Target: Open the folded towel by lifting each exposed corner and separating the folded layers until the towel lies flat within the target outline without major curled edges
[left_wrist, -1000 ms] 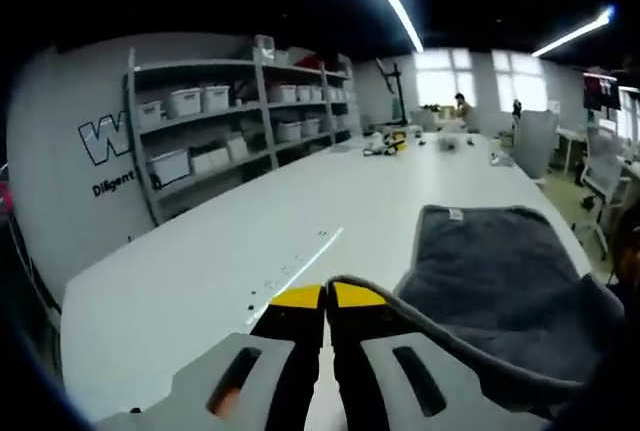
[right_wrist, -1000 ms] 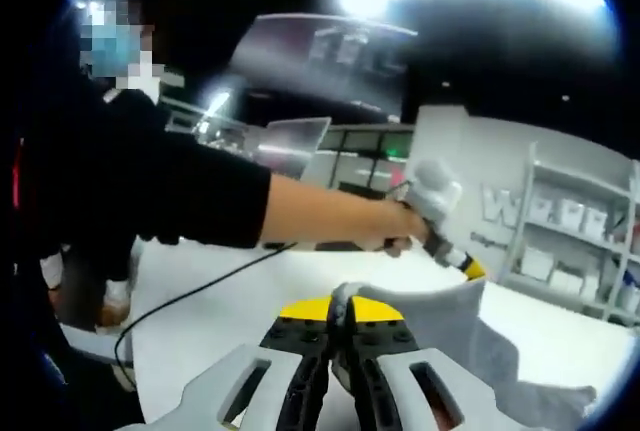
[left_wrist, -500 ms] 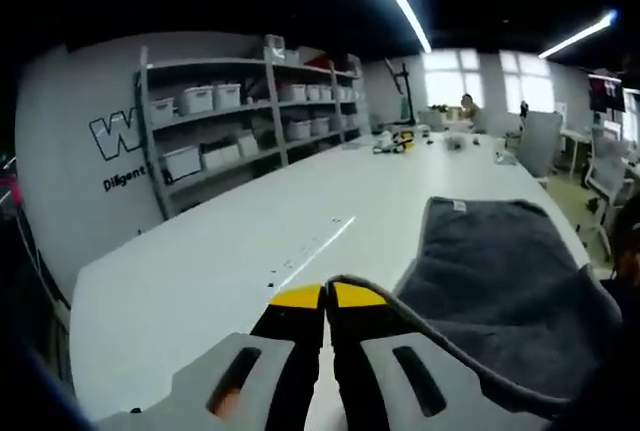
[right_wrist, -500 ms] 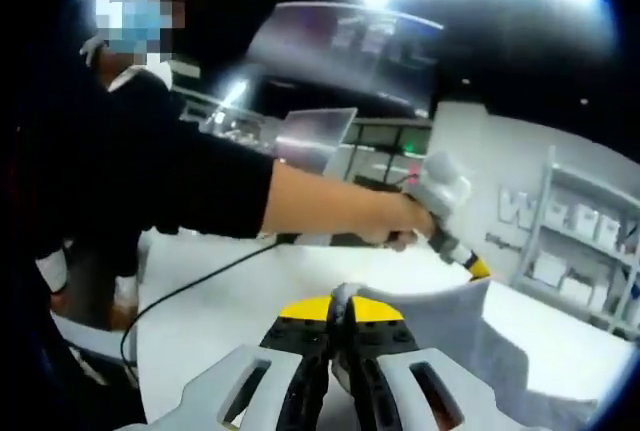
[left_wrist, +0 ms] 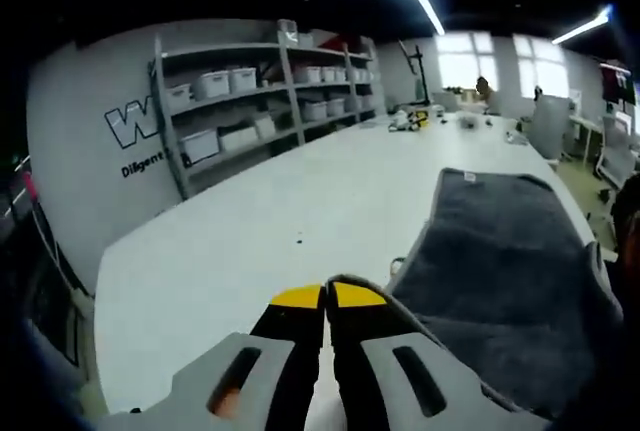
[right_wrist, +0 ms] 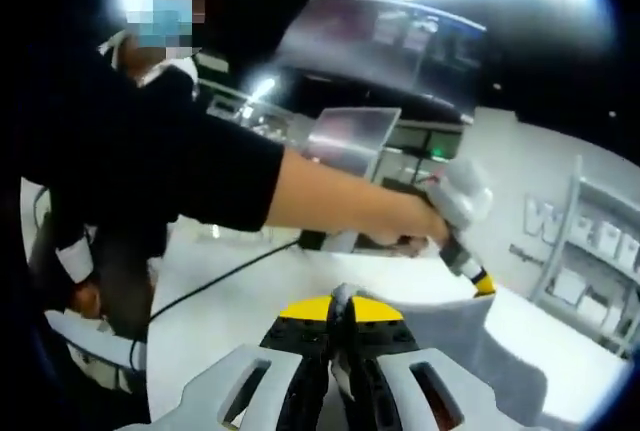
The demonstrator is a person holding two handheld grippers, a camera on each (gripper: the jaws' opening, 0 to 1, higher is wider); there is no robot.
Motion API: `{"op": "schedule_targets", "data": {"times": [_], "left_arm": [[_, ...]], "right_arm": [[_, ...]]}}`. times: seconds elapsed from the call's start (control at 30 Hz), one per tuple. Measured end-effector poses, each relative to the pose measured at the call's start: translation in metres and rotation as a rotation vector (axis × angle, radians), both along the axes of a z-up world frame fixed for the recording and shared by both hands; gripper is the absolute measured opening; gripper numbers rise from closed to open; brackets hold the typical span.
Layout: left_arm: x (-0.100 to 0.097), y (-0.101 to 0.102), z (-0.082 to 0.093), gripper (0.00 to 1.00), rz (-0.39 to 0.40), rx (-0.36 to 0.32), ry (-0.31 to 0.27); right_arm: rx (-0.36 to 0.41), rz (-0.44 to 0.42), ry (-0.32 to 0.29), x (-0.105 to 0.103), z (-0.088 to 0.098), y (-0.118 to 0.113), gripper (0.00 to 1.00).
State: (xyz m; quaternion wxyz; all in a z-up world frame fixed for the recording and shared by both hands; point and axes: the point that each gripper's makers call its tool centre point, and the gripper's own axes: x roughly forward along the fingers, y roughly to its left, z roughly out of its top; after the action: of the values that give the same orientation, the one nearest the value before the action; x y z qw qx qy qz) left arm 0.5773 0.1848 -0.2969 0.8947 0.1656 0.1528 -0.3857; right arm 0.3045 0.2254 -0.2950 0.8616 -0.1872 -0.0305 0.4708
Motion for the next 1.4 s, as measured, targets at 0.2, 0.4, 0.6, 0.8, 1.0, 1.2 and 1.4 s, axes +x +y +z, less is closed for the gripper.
{"op": "schedule_targets", "data": {"times": [0.2, 0.4, 0.6, 0.8, 1.0, 1.2, 1.4], "left_arm": [[-0.009, 0.021, -0.005, 0.01, 0.031, 0.063, 0.004], [-0.014, 0.054, -0.009, 0.01, 0.091, 0.097, 0.020], [-0.014, 0.082, -0.017, 0.01, 0.136, 0.167, 0.040], [-0.026, 0.097, -0.023, 0.01, 0.170, 0.214, 0.059], [-0.040, 0.124, -0.027, 0.01, 0.231, 0.314, 0.088], [-0.040, 0.141, -0.039, 0.01, 0.257, 0.389, 0.072], [-0.034, 0.139, -0.048, 0.01, 0.246, 0.409, 0.031]], "right_arm": [[-0.015, 0.052, -0.013, -0.010, 0.000, 0.022, 0.00], [-0.018, 0.099, -0.011, -0.017, -0.001, 0.045, 0.00], [-0.027, 0.135, -0.011, -0.022, -0.004, 0.069, 0.00], [-0.035, 0.150, -0.002, -0.024, -0.009, 0.081, 0.00], [-0.041, 0.173, -0.010, -0.030, -0.012, 0.093, 0.00], [-0.066, 0.212, -0.013, -0.039, -0.021, 0.112, 0.00], [-0.110, 0.221, -0.012, -0.042, -0.038, 0.121, 0.00]]}}
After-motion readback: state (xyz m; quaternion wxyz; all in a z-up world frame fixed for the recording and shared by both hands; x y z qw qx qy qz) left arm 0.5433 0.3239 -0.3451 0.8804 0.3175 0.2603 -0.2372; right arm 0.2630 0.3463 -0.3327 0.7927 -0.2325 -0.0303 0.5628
